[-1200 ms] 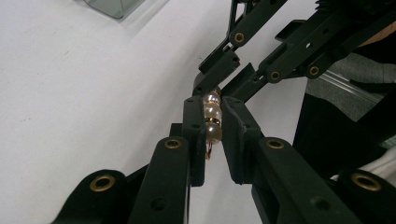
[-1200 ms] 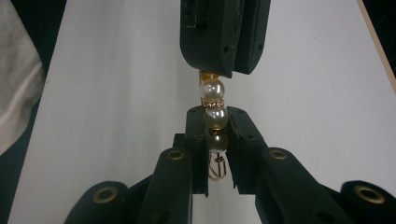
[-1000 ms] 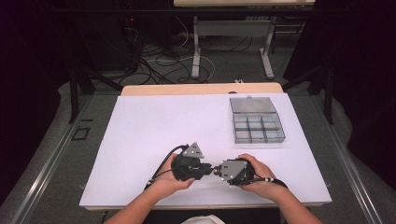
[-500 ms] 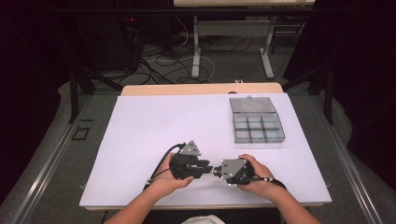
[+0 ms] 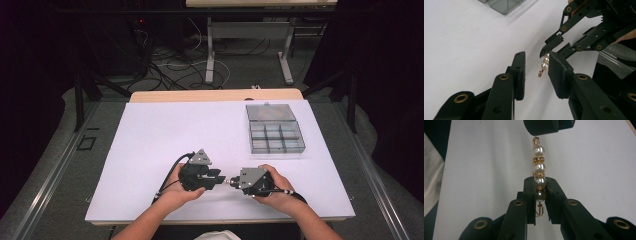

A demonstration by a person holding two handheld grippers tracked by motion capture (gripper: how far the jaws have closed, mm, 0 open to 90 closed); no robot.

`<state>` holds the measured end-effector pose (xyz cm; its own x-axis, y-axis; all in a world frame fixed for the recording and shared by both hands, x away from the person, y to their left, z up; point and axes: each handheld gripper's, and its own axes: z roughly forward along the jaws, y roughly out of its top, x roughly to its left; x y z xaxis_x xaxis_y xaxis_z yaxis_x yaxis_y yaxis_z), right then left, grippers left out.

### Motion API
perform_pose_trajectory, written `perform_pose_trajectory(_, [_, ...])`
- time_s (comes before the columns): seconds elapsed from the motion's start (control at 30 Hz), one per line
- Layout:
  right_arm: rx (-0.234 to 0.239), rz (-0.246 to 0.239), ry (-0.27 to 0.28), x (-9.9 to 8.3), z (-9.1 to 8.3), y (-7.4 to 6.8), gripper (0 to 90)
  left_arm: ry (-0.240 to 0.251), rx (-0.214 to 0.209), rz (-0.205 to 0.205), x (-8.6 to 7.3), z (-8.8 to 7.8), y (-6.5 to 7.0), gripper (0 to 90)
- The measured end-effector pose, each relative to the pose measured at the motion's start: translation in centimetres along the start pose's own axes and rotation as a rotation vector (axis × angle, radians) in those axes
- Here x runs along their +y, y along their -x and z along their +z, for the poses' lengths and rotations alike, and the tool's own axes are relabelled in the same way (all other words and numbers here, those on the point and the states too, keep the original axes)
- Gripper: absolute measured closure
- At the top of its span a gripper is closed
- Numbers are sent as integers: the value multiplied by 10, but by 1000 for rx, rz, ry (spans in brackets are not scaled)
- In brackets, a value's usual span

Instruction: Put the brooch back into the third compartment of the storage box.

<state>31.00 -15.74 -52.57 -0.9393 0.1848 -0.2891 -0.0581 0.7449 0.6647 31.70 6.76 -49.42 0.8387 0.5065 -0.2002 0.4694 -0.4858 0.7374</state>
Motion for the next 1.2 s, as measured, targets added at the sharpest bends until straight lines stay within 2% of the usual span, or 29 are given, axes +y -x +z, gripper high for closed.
perform_pose_trajectory(0.07, [-5, 9, 0, -1, 0, 2, 801, -2, 8, 25, 0, -1, -4, 659])
perform_pose_trajectory(0.1, [-1, 28, 1, -2, 0, 2, 801, -9, 5, 19, 0, -2, -4, 655])
perform_pose_trajectory(0.13, [-8, 34, 2, -3, -1, 2, 801, 2, 9, -10, -1, -2, -3, 651])
perform_pose_trajectory(0.17, [-15, 35, 3, -3, -1, 3, 801, 14, 17, -12, -2, -1, -4, 648])
perform_pose_trajectory(0.2, [-18, 48, 5, -4, -1, 4, 801, 15, 24, 6, -2, -2, -6, 641])
perform_pose_trajectory(0.33, [-31, 73, 7, -6, -3, 5, 801, 28, 40, -24, -3, -3, -7, 608])
perform_pose_trajectory(0.37, [-39, 79, 3, -7, -4, 6, 801, 27, 47, -15, -3, -4, -8, 600])
perform_pose_trajectory(0.5, [-50, 118, 13, -9, -6, 7, 801, 41, 67, -26, -4, -4, -11, 557])
perform_pose_trajectory(0.53, [-57, 123, 15, -10, -6, 8, 801, 40, 78, -15, -5, -4, -13, 551])
perform_pose_trajectory(0.57, [-52, 137, 17, -10, -7, 8, 801, 34, 82, -26, -5, -4, -13, 544])
perform_pose_trajectory(0.6, [-66, 143, 19, -11, -7, 9, 801, 43, 92, -27, -6, -3, -14, 535])
perform_pose_trajectory(0.7, [-66, 170, 33, -12, -9, 11, 801, 49, 118, -26, -7, -3, -17, 515])
perform_pose_trajectory(0.77, [-86, 200, 42, -14, -10, 12, 801, 49, 135, -29, -8, -4, -20, 500])
perform_pose_trajectory(0.8, [-92, 210, 47, -14, -11, 13, 801, 53, 146, -13, -8, -4, -22, 494])
perform_pose_trajectory(0.9, [-116, 250, 64, -16, -13, 15, 801, 54, 164, -26, -10, -6, -26, 472])
perform_pose_trajectory(0.97, [-125, 286, 65, -17, -14, 15, 801, 59, 178, -20, -11, -7, -29, 458])
perform_pose_trajectory(1.03, [-141, 300, 78, -19, -15, 17, 801, 76, 181, -32, -13, -7, -32, 449])
perform_pose_trajectory(1.07, [-145, 307, 76, -20, -16, 18, 801, 69, 183, -30, -14, -8, -34, 444])
perform_pose_trajectory(1.2, [-156, 339, 82, -24, -17, 20, 801, 78, 218, -61, -17, -10, -40, 423])
